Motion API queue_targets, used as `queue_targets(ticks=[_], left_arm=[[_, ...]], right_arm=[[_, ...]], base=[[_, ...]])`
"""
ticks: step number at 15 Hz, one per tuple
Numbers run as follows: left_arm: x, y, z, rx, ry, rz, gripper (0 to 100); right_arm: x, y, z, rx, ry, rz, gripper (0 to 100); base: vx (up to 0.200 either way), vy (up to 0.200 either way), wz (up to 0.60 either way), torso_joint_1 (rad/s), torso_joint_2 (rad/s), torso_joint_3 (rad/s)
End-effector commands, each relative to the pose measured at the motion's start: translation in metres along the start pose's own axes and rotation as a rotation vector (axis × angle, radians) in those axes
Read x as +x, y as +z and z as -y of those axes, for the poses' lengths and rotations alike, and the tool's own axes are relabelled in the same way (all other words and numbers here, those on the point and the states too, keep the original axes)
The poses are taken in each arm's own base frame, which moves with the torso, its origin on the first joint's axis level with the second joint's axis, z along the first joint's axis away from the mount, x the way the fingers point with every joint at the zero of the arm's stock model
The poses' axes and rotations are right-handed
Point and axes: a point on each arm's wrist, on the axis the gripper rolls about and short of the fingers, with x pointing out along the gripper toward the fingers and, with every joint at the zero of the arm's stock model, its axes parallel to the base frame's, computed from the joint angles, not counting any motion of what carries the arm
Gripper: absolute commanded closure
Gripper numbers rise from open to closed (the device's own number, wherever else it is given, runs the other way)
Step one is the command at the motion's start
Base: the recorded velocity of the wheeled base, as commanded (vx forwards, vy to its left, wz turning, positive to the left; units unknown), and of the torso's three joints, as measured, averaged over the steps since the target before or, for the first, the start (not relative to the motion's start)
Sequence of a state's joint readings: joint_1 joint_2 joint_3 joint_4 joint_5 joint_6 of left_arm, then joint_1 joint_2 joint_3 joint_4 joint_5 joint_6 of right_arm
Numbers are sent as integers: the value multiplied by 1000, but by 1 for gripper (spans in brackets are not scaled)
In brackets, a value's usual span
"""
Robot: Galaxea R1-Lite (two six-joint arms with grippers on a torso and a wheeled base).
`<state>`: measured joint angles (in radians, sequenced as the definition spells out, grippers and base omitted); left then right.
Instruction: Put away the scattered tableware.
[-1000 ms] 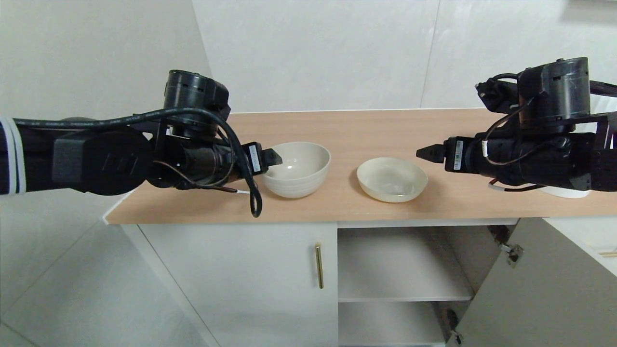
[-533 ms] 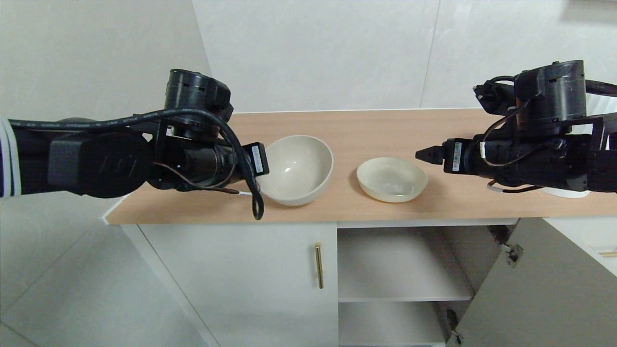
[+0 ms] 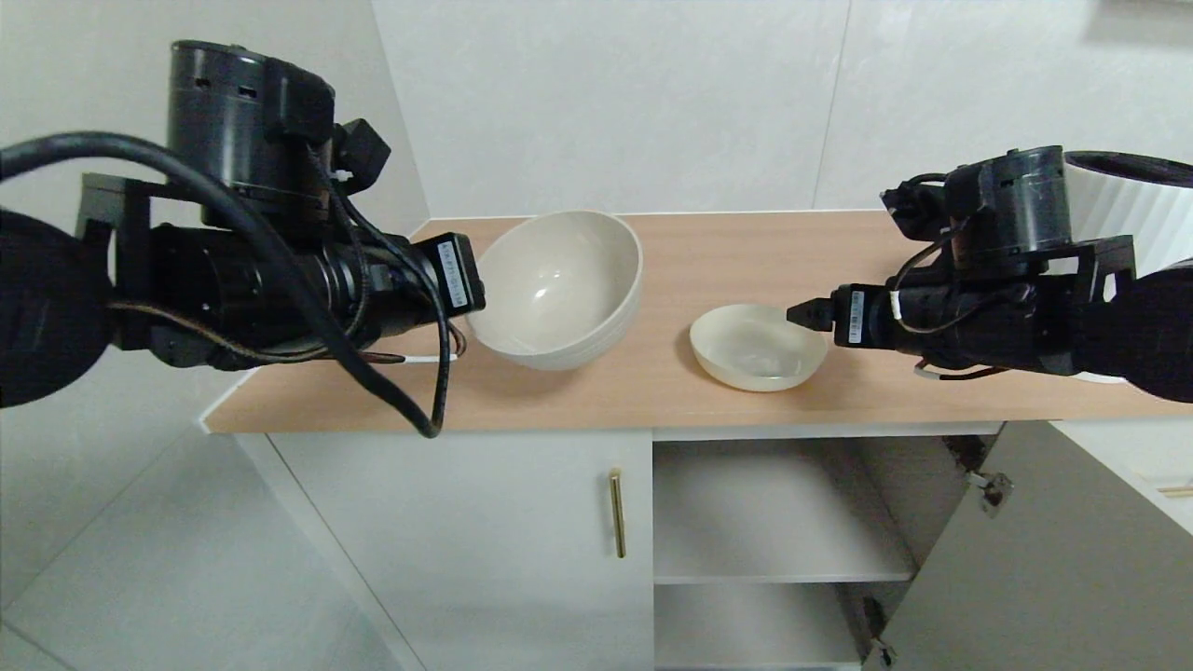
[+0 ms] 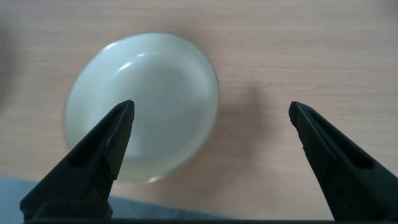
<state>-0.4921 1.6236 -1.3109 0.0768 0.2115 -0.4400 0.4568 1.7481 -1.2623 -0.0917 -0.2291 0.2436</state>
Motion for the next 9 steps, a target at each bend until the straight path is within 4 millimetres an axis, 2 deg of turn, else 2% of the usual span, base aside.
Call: queue_targets(ticks=[1,9], left_arm=[[-15,5,1,-5,-20,29,100],[-15,5,1,-5,-21,28,100]], right_arm=[[17,-10,-1,-7,-12,-36,0],[31,-17,0,-11,-24,-66,0]], base=[[0,0,0,0,0,0],[0,0,0,0,0,0]])
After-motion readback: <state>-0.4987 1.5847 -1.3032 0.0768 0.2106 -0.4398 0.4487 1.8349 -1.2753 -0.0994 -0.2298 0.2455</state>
